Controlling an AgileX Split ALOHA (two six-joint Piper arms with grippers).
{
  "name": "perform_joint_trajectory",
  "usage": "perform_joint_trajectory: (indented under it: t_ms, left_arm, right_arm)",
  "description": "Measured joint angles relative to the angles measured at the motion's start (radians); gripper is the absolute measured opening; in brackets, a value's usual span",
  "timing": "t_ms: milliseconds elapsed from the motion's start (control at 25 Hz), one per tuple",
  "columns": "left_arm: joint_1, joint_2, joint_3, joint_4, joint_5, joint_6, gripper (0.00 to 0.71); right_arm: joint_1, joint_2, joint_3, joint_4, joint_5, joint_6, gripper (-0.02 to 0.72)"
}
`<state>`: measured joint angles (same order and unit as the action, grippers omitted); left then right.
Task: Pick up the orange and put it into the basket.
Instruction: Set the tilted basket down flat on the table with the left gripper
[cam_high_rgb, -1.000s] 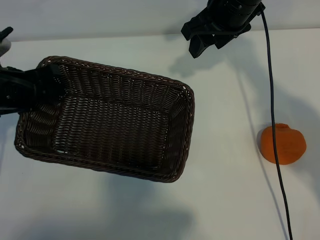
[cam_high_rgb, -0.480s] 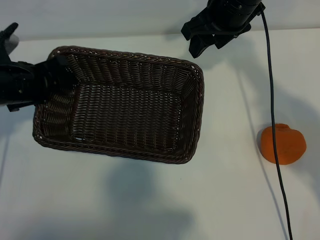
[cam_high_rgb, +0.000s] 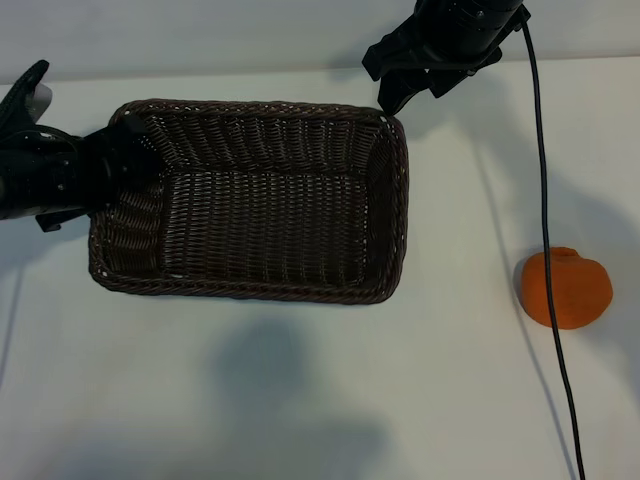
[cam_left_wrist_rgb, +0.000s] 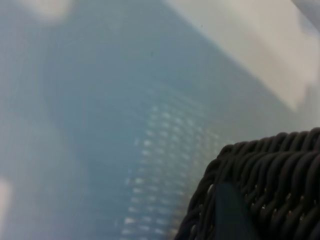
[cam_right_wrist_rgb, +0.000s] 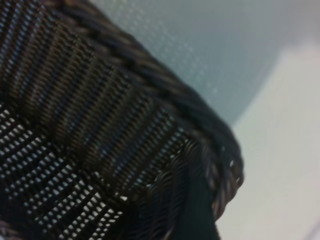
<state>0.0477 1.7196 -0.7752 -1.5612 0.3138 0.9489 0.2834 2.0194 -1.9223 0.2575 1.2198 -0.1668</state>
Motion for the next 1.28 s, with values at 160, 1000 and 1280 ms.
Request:
perform_joint_trajectory:
  t_ms: [160, 1000, 1280]
  left_arm:
    - [0.0, 0.039, 0.0, -0.053, 0.009, 0.031, 0.42]
    - [0.0, 0.05, 0.0, -0.063, 0.045, 0.053, 0.539]
    - [0.0, 0.05, -0.001, -0.073, 0.06, 0.049, 0.654]
  right_arm:
    - [0.0, 0.0, 0.0, 0.0, 0.0, 0.0, 0.559]
    - [0.0, 0.0, 0.0, 0.0, 0.0, 0.0, 0.559]
    - [0.0, 0.0, 0.0, 0.0, 0.0, 0.0, 0.559]
